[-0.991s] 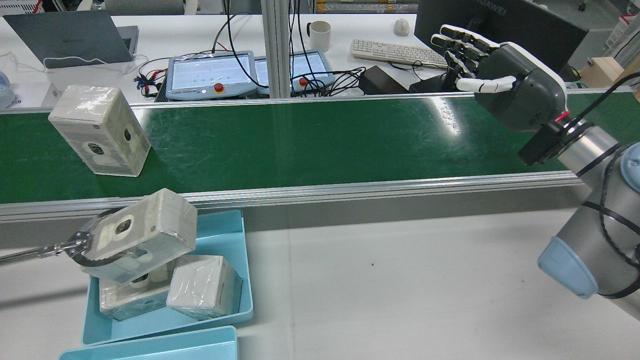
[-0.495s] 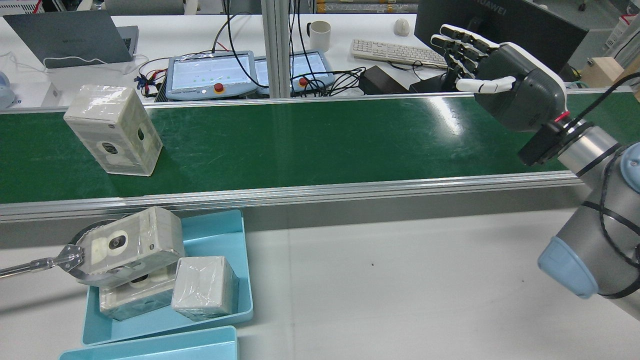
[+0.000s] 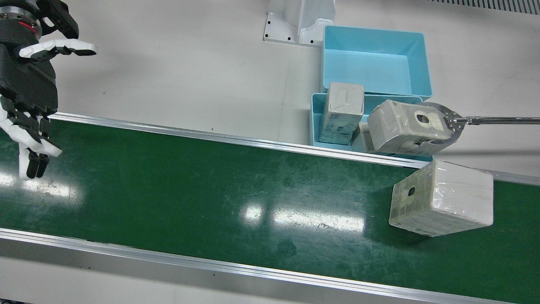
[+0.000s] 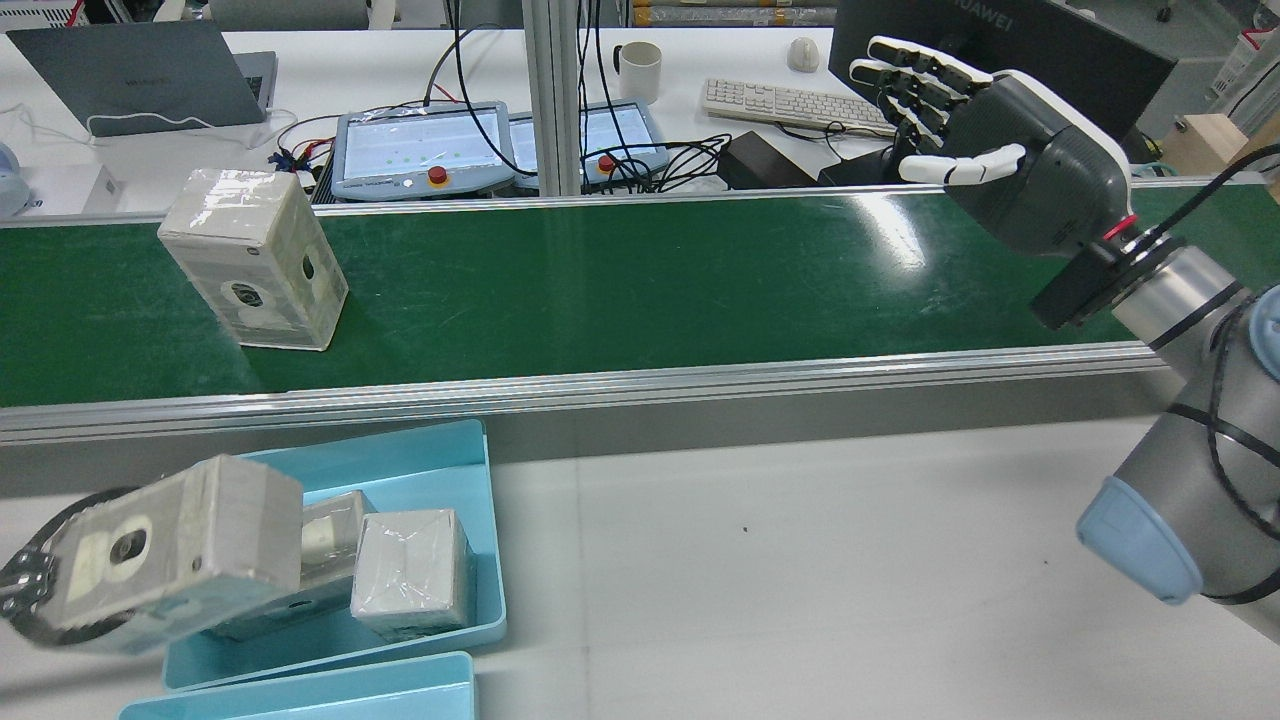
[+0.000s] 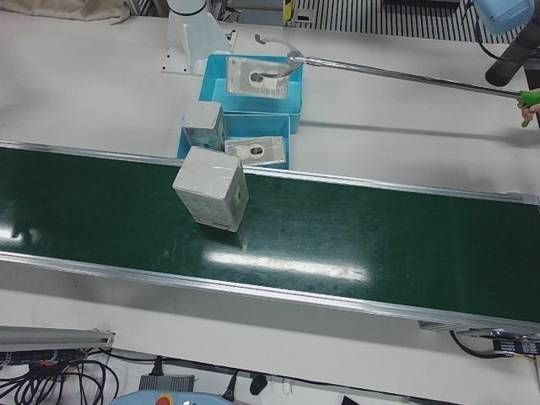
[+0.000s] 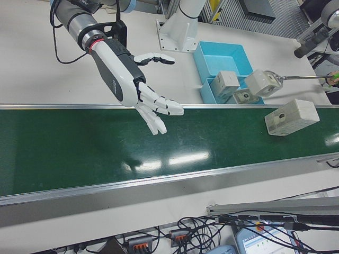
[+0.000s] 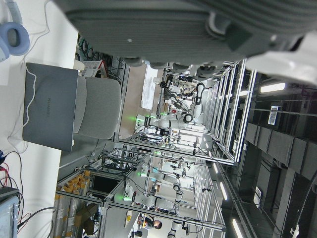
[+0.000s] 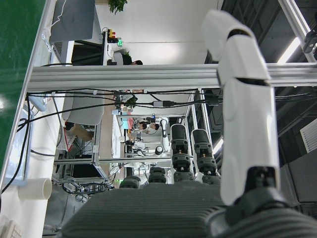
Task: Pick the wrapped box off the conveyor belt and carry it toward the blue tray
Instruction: 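Hold the right hand open on the belt as the wrapped box approaches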
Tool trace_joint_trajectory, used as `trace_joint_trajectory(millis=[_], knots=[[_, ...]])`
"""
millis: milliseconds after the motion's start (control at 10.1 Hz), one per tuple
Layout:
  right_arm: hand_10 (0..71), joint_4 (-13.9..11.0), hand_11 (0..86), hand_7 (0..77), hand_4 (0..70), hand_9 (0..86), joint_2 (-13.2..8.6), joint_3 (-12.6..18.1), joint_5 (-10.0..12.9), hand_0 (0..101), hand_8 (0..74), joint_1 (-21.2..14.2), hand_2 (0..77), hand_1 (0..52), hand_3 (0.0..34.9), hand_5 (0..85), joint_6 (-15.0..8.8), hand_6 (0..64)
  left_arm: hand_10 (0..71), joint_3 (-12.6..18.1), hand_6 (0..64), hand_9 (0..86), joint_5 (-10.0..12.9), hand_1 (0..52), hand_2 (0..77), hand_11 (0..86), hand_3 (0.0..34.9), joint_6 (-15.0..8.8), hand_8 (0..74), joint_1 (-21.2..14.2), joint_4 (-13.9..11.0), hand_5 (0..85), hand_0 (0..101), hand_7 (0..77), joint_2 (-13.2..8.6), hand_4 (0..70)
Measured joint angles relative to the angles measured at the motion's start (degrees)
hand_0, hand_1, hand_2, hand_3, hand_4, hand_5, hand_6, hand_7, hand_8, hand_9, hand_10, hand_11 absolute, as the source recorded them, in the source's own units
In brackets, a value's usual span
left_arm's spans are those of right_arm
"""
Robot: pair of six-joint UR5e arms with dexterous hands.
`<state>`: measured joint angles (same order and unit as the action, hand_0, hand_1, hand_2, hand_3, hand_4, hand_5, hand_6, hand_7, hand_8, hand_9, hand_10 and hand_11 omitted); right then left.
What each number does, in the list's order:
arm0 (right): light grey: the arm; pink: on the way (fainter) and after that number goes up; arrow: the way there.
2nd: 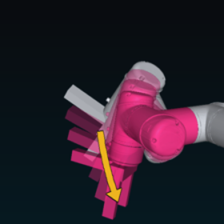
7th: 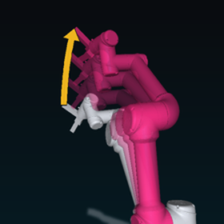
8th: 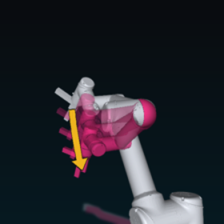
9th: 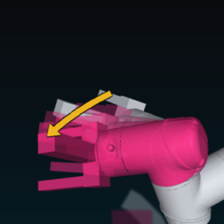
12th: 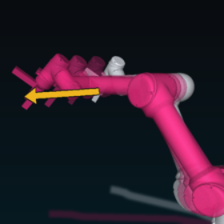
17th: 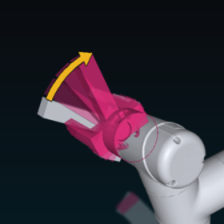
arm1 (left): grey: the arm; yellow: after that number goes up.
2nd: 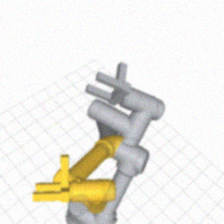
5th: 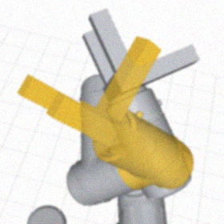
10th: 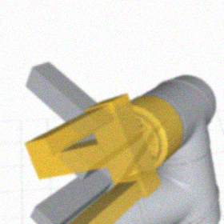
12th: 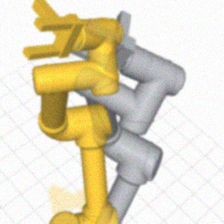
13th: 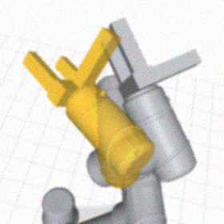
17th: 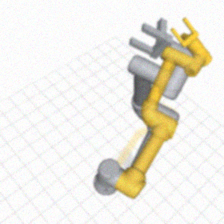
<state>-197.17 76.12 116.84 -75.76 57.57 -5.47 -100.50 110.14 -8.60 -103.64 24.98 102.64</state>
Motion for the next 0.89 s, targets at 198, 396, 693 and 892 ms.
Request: trace_joint_trajectory(millis=[198, 396, 693, 892], knots=[[0.0, 0.42, 1.6, 20.2, 10.9, 6.0, 0.0, -3.2, -0.18, 50, 0.5, -0.1, 23.5, 20.7, 1.9, 17.5, 0.16, 5.5, 0.5, 0.0, 0.0, 0.0, 0.0, 0.0, 1.1, 0.0, 0.0, 0.0, 0.5, 0.0, 0.0, 1.1, 0, 0.5, 0.0, 0.0], [0.0, 0.7, 1.6, 17.5, 9.3, 6.0, 0.0, -4.73, -0.24, 50, 0.5, -0.18, 21.3, 19.1, 2.0, 16.9, 0.75, 5.5, 0.0, 0.0, 0.0, 0.0, 0.0, 0.0, 0.5, 0.5, 0.0, 0.0, 0.5, 0.0, 0.0, 1.1, 0, 0.5, 0.0, 0.0], [0.0, 0.94, 1.6, 16.9, 9.8, 5.4, -0.01, -5.17, -0.24, 50, 1.1, -1.25, 19.6, 19.1, 1.4, 16.9, 0.95, 4.4, 0.5, 0.0, 0.0, 0.0, 0.0, 0.0, 1.1, 0.0, 0.0, 0.0, 0.5, 0.0, 0.0, 1.1, 0, 0.5, 0.0, 0.0], [0.0, 1.65, 1.6, 16.9, 9.8, 5.4, -0.01, -5.42, -0.12, 49, 0.5, -2.47, 18.5, 15.3, 1.5, 16.9, 0.77, 3.8, 0.5, 0.0, 0.0, 0.0, 0.0, 0.0, 1.1, 0.0, 0.0, 0.0, 0.5, 0.0, 0.0, 1.1, 0, 0.5, 0.0, 0.0]])
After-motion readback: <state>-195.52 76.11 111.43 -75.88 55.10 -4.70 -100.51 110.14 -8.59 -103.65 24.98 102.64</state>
